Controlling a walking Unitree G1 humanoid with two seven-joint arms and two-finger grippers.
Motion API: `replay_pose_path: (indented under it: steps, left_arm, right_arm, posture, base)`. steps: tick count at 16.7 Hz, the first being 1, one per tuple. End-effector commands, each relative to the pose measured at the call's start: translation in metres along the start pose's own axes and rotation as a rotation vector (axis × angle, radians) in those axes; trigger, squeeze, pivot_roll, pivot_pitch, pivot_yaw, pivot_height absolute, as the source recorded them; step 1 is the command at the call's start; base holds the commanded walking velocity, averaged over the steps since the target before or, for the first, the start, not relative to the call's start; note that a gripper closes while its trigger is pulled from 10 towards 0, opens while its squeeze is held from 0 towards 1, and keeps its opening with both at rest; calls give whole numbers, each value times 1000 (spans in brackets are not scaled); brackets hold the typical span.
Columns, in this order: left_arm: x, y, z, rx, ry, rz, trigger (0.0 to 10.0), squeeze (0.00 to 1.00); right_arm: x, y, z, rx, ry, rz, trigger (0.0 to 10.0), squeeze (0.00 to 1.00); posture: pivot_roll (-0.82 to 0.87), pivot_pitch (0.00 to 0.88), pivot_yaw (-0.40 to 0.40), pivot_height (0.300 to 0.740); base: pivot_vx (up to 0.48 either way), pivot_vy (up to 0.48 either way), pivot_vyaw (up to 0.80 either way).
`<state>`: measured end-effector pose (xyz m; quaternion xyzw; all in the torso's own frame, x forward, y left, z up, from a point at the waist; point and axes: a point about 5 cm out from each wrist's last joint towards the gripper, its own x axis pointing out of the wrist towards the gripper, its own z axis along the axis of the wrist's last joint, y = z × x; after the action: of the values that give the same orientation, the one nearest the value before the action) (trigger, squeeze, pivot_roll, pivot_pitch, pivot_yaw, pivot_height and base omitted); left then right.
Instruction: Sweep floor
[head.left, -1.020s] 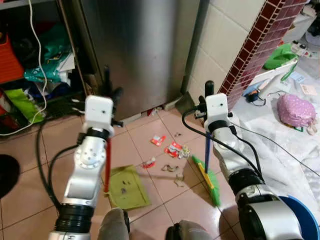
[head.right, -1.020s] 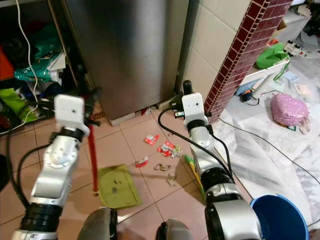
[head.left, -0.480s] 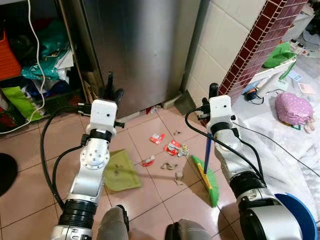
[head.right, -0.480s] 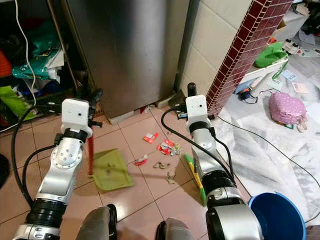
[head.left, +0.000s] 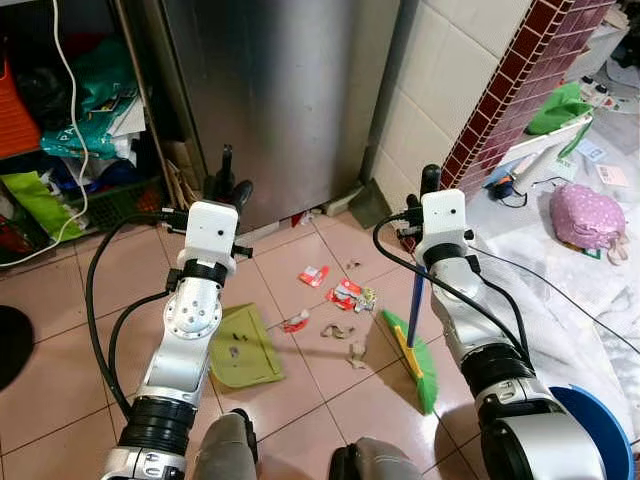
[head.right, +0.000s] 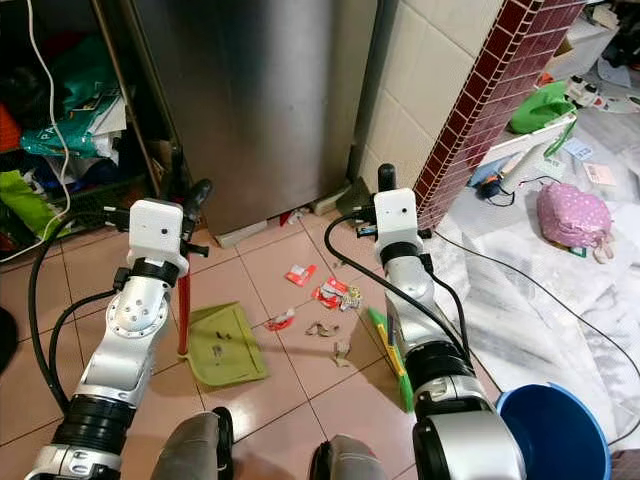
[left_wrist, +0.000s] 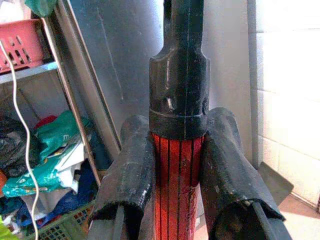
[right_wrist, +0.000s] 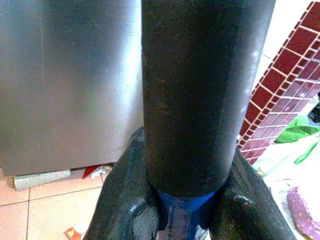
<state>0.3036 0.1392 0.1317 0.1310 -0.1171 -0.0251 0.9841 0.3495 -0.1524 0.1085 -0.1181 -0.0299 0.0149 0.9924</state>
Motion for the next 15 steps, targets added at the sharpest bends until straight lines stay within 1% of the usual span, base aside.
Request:
replay_pose_path:
  steps: [1,13,15]
  left_arm:
    - [6,1,13,12,-74,-2,10000,0]
    - [8,3,13,14,-79,-5,10000,0]
    - [7,3,13,12,-72,2,10000,0]
  right_arm:
    - [0,-5,2,4,-5,-14,10000,0]
    - [1,-3,4,14,-11,-9,10000,0]
    - [0,-4,4,17,-10,-9,10000,0]
  posture:
    - [29,137,-91,740]
    - [27,140,-85,740]
    - [25,140,-84,740]
  base:
    - [292,0,0]
    - [320,0,0]
    - [0,0,0]
